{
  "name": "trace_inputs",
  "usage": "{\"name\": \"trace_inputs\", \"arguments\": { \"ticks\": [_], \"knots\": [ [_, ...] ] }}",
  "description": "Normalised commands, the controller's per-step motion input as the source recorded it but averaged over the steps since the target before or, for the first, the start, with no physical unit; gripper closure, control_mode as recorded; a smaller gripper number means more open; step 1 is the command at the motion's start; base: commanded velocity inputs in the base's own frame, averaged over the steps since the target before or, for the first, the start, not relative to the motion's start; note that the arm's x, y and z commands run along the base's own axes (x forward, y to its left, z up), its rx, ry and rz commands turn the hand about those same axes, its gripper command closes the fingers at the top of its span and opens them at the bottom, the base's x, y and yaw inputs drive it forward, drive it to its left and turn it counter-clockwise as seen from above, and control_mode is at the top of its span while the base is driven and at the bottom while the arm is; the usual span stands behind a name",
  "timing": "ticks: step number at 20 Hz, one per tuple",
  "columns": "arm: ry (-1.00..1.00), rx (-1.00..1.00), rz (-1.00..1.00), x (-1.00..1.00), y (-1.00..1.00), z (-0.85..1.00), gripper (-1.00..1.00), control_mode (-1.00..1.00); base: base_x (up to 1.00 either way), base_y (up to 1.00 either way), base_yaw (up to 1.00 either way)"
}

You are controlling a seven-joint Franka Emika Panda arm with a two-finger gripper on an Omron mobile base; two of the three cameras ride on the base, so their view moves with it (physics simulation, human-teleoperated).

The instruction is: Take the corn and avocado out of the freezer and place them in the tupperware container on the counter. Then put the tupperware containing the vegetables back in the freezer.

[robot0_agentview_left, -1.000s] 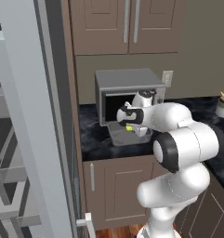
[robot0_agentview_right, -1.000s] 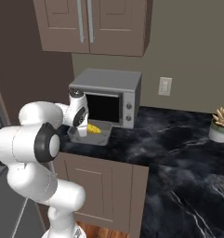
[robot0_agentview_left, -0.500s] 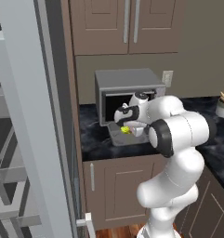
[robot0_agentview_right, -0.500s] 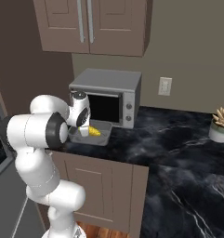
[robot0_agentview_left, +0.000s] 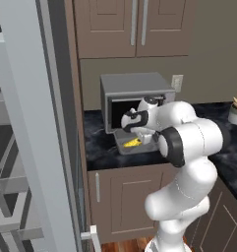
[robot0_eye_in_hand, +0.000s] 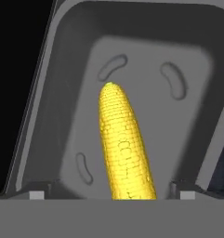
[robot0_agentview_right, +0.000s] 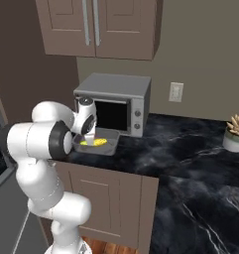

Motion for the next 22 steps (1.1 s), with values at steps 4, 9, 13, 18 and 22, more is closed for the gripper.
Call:
{"name": "trace_inputs", "arguments": {
  "ticks": [4,9,13,18,22],
  "knots": [
    [-0.16,0.07,0.0,-1.0,-0.18,0.85,-1.0,-1.0,0.0,0.0,0.0],
    [-0.15,0.05,0.0,-1.0,-0.22,1.0,-1.0,-1.0,0.0,0.0,0.0],
    [-0.09,0.0,0.06,-1.0,-0.21,1.0,-1.0,-1.0,0.0,0.0,0.0],
    [-0.18,-0.18,0.28,-1.0,-0.16,0.97,-1.0,-1.0,0.0,0.0,0.0],
    [-0.16,-0.35,0.41,-1.0,-0.16,0.99,-1.0,-1.0,0.0,0.0,0.0]
  ]
}}
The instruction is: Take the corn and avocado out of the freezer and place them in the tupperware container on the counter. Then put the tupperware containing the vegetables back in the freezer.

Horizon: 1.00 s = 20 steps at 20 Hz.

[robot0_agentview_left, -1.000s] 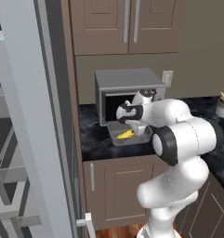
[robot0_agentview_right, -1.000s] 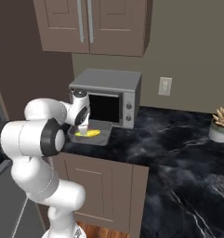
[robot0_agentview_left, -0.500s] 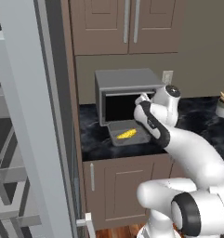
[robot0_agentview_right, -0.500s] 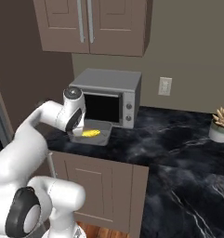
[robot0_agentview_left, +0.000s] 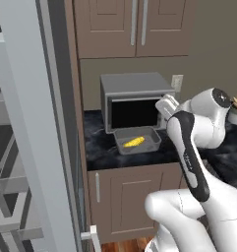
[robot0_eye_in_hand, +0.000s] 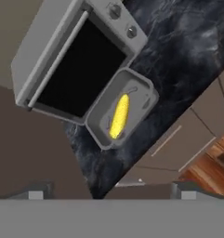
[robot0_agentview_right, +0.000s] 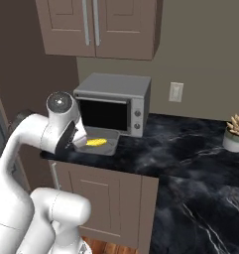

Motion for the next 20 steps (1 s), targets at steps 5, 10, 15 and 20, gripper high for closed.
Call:
{"name": "trace_inputs", "arguments": {
  "ticks": [5,10,15,20],
  "knots": [
    [-0.12,-0.44,0.35,-1.0,-0.08,0.89,-1.0,-1.0,0.0,0.0,0.0],
    [0.0,-0.42,0.18,-1.0,0.0,0.68,-1.0,-1.0,0.0,0.0,0.0],
    [0.17,-0.24,0.04,-0.89,-0.02,0.1,-1.0,-1.0,0.0,0.0,0.0],
    [0.16,-0.05,0.01,-0.81,-0.12,-0.02,-1.0,-1.0,0.0,0.0,0.0]
  ]
}}
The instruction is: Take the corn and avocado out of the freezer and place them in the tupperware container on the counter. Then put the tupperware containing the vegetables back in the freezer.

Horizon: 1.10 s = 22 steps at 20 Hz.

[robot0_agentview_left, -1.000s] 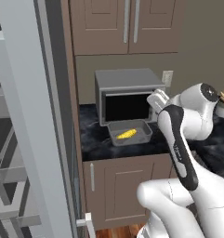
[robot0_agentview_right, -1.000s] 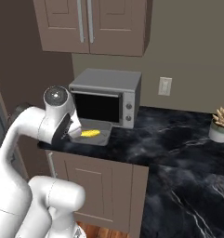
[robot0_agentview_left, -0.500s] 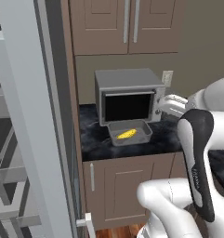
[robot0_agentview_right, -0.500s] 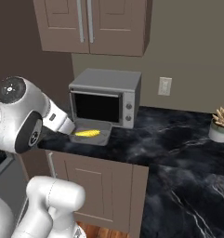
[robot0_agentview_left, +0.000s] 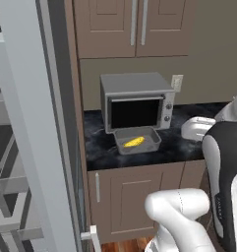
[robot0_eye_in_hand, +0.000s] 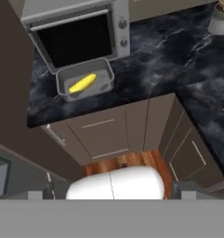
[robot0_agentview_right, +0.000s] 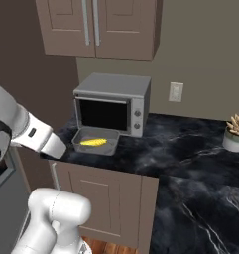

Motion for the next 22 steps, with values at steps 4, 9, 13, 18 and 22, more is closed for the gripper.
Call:
{"name": "trace_inputs", "arguments": {
  "ticks": [4,9,13,18,22],
  "knots": [
    [0.0,0.0,0.0,-0.75,0.0,-0.02,-1.0,1.0,-0.25,0.0,0.0],
    [0.0,0.0,0.0,0.0,0.0,0.0,-1.0,1.0,-1.0,0.06,0.0],
    [0.0,0.0,0.0,0.0,0.0,0.0,-1.0,1.0,-1.0,0.56,0.0],
    [0.0,0.0,0.0,0.0,0.0,0.0,-1.0,1.0,-1.0,1.0,0.0],
    [0.0,0.0,0.0,0.0,0.0,0.0,-1.0,1.0,-0.5,1.0,-0.01]
  ]
}}
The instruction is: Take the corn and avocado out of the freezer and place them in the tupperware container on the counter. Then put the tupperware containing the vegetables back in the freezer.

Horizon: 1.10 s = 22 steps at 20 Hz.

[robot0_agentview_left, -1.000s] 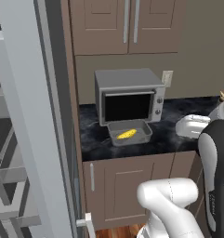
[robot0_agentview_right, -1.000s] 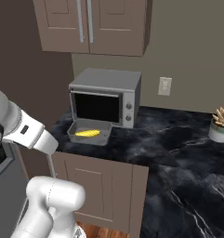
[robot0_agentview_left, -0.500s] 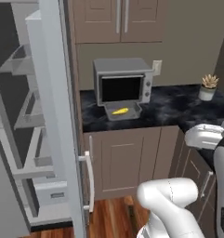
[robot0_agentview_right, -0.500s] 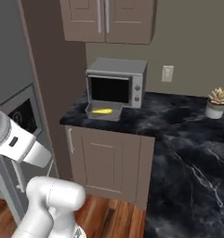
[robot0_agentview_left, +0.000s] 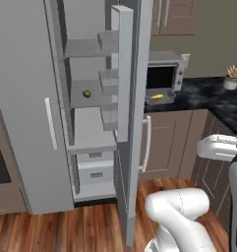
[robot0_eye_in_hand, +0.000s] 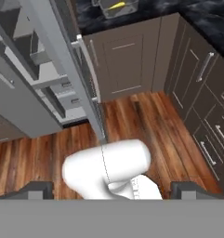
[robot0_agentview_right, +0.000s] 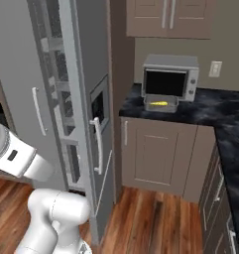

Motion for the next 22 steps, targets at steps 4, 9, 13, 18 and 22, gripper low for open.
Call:
{"name": "trace_inputs", "arguments": {
  "ticks": [4,9,13,18,22],
  "knots": [
    [0.0,0.0,0.0,0.0,0.0,0.0,-1.0,1.0,0.08,1.0,-0.1],
    [0.0,0.0,0.0,0.0,0.0,0.0,-1.0,1.0,0.59,1.0,-0.13],
    [0.0,0.0,0.0,0.0,0.0,0.0,-1.0,1.0,0.75,0.91,-0.1],
    [0.0,0.0,0.0,0.0,0.0,0.0,-1.0,1.0,0.82,0.36,-0.07],
    [0.0,0.0,0.0,0.0,0.0,0.0,-1.0,1.0,0.72,0.0,-0.1]
  ]
}}
